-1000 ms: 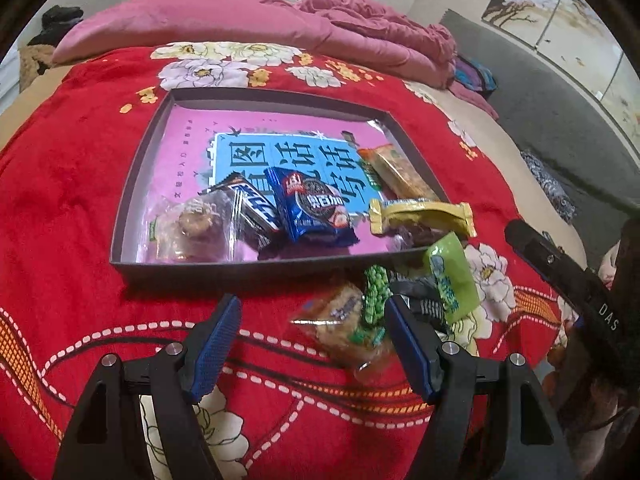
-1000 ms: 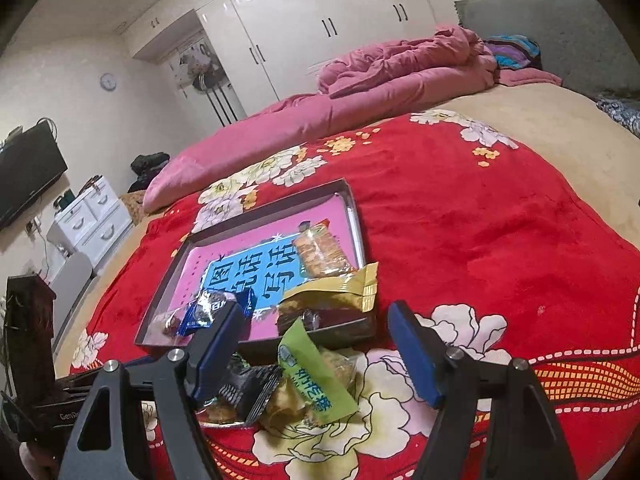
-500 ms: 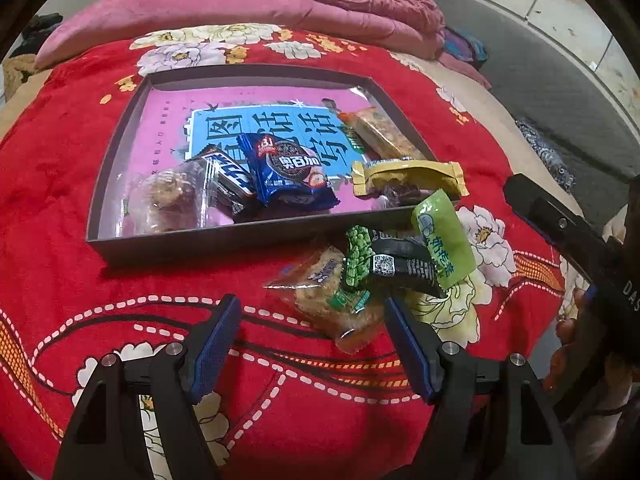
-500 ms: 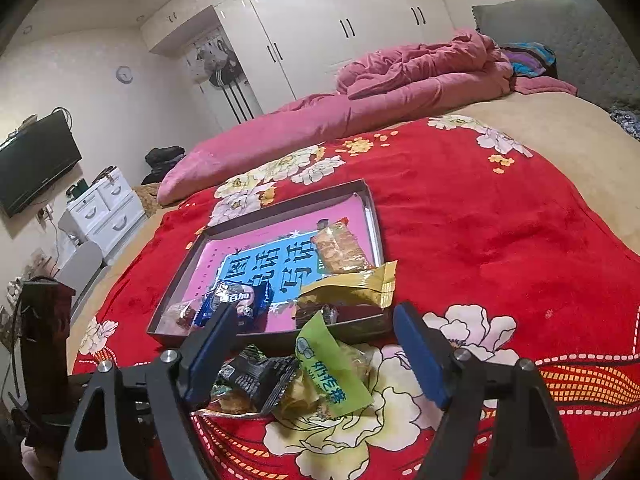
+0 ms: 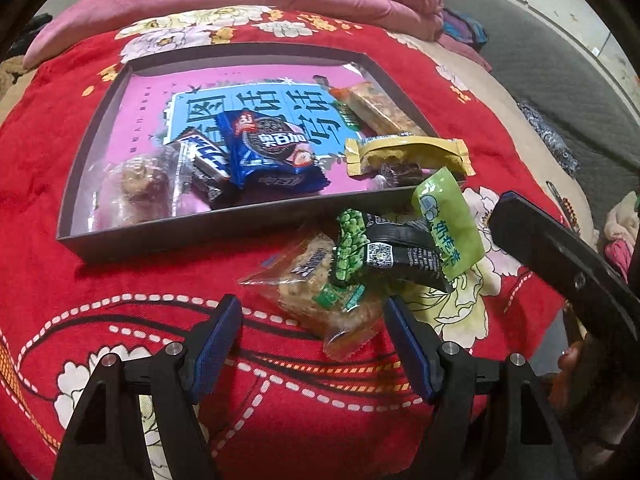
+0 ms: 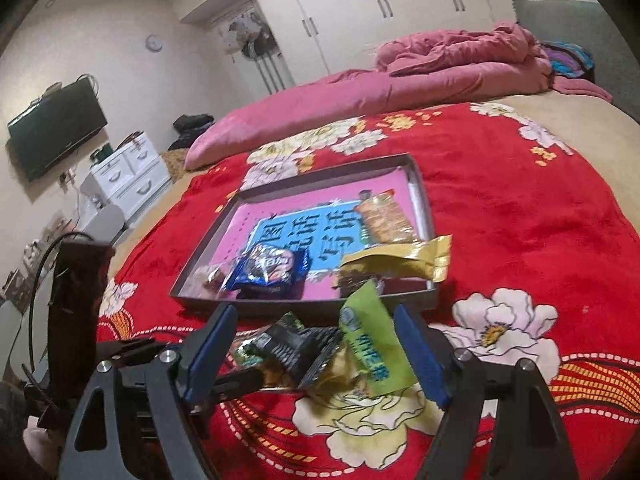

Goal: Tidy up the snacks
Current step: 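Move both tools back to the remaining snacks in front of the tray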

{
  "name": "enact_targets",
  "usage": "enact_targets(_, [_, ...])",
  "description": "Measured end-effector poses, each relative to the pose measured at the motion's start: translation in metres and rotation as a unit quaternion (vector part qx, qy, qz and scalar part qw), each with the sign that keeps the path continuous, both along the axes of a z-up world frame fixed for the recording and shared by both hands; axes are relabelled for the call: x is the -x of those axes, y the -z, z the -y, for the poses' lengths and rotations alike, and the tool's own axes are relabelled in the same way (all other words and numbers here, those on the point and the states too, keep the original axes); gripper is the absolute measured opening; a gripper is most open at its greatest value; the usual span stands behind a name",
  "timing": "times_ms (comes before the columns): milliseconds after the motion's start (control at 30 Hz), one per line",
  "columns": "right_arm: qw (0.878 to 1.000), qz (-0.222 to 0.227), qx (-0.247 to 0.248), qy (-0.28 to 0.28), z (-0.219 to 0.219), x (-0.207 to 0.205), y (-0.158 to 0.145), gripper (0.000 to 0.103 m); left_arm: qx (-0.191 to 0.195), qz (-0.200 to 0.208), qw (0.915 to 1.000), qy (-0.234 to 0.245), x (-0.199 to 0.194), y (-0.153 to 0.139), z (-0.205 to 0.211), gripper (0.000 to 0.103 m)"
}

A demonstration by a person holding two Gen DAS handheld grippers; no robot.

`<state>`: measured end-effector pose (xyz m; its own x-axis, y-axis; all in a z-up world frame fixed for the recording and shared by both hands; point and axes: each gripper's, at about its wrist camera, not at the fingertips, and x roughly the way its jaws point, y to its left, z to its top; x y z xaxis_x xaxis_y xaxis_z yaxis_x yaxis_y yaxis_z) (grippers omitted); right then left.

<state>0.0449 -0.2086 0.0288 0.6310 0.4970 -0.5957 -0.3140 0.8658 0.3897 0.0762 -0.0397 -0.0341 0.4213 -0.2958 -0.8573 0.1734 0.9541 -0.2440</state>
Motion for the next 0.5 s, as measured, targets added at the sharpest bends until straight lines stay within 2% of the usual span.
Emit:
enact_targets(200, [1.000,-0.025,0.005,-0.017,-0.009,-0.008,0.010,0.080,-0.019,-0.006,0.9997,0.011,-0.009,0.009,0.011,0.075])
enact_targets(500, [0.997,-0.063,0.014,-0.042,-0.022,-0.019,0.026,0.080,0.006,-0.021,0.9998,-0.005,-0.017,0.017,-0.002,0.075])
